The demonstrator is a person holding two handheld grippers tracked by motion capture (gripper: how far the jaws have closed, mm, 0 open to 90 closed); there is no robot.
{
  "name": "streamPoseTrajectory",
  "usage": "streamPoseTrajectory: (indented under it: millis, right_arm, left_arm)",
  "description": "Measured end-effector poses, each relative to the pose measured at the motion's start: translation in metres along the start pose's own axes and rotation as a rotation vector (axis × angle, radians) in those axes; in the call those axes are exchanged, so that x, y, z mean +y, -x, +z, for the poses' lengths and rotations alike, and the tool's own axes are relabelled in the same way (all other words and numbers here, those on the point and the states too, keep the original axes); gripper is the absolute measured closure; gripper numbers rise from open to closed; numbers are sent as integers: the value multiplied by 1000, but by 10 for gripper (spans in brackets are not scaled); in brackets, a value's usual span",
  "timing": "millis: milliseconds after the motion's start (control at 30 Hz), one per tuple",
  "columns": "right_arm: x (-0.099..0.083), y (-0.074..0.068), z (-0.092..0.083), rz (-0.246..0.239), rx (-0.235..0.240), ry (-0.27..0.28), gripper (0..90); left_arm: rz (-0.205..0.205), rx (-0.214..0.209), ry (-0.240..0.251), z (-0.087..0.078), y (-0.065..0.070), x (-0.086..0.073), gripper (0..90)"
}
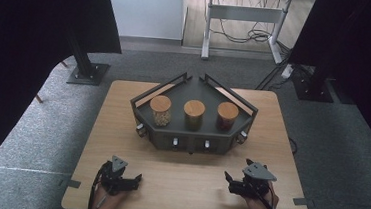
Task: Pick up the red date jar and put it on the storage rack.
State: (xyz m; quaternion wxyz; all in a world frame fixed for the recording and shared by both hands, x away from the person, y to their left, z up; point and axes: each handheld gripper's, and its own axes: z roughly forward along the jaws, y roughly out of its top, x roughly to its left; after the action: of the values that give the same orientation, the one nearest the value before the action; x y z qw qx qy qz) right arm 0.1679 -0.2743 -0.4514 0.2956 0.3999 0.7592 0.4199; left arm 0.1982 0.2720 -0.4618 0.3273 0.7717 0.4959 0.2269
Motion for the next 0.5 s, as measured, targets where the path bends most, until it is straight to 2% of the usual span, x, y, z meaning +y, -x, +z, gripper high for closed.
streamPoseTrajectory:
  millis: [500]
  right_arm:
    - [-13, -3, 7, 2, -5, -27, 100]
  left_arm:
    - [0, 0, 0, 0, 0, 0, 40]
